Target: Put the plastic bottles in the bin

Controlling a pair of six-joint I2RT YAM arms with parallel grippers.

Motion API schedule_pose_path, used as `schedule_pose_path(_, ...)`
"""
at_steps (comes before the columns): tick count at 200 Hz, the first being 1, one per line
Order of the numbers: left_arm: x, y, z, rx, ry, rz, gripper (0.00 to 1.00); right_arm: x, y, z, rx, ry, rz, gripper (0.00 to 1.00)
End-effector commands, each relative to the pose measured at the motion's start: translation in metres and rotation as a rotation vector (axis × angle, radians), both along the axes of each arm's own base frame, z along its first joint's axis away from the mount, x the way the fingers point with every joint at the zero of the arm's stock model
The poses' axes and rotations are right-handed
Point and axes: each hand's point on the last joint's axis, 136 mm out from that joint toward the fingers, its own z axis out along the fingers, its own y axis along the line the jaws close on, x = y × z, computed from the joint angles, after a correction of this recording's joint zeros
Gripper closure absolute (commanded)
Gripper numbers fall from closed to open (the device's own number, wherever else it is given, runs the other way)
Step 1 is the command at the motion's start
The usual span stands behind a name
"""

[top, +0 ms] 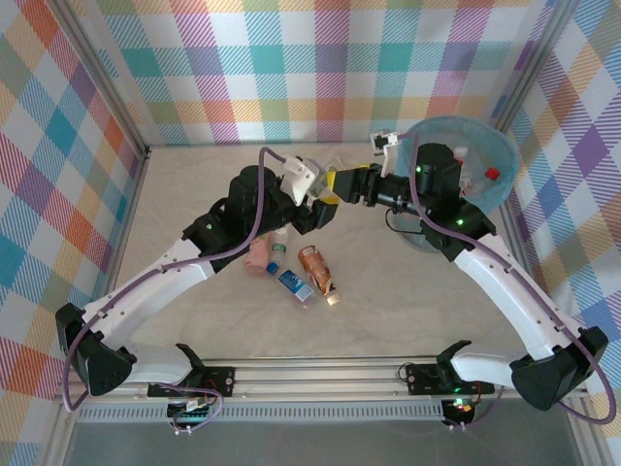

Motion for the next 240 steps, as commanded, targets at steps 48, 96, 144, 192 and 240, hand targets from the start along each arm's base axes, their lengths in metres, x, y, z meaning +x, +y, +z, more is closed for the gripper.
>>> schedule_pose_path(48, -0.012, 0.006, 0.040, -0.063, -0.090, 0.002, 0.09, 0.002, -0.014, 0.026, -0.038, -0.106, -0.071, 0.51)
schedule_pose_path(96, -0.024, 0.023, 0.059, -0.102, -0.138, 0.021, 0.05, 0.016, -0.061, 0.049, -0.232, -0.238, -0.301, 0.54)
schedule_pose_path(144, -0.029, 0.035, 0.059, -0.090, -0.158, 0.045, 0.04, 0.043, -0.140, 0.080, -0.416, -0.370, -0.610, 0.56)
schedule_pose_path(192, -0.022, 0.037, 0.038, -0.034, -0.153, 0.072, 0.03, 0.075, -0.223, 0.075, -0.601, -0.348, -0.868, 0.57)
schedule_pose_path(240, -0.013, 0.030, 0.015, 0.014, -0.116, 0.077, 0.02, 0.092, -0.266, 0.035, -0.696, -0.208, -0.940, 0.58)
